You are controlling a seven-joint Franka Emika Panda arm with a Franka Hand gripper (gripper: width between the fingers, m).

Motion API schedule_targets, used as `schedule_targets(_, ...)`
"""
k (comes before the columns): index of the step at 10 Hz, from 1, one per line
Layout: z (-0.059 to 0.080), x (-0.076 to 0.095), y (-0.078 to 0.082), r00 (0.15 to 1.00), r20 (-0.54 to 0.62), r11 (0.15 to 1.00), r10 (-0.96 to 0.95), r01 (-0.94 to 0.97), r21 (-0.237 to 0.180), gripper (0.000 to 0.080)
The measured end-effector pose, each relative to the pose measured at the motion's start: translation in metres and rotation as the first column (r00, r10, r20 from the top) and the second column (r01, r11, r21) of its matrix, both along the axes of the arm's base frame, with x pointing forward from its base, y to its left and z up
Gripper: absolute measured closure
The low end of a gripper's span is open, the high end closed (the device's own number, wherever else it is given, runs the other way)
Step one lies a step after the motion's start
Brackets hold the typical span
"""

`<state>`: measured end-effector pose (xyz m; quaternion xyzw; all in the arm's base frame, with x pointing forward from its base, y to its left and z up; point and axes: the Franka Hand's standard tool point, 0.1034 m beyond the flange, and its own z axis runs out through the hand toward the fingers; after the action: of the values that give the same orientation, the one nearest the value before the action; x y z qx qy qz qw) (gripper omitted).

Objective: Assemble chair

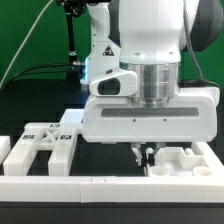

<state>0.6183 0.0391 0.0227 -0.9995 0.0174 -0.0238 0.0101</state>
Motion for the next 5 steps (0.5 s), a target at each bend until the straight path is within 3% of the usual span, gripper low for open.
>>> schedule_targets(1, 0.0, 0.0, 0.0001, 1.0, 0.0, 1.0, 0.0, 0.0, 0.0, 0.077)
schedule_targets(3, 0.0, 0.0, 0.0001, 1.0, 0.0, 1.0, 0.0, 0.0, 0.0, 0.046)
schedule_targets(4, 0.0, 0.0, 0.0001, 1.0, 0.0, 1.0, 0.0, 0.0, 0.0, 0.046)
schedule_targets(5, 0.0, 0.0, 0.0001, 1.0, 0.0, 1.0, 0.0, 0.0, 0.0, 0.0275)
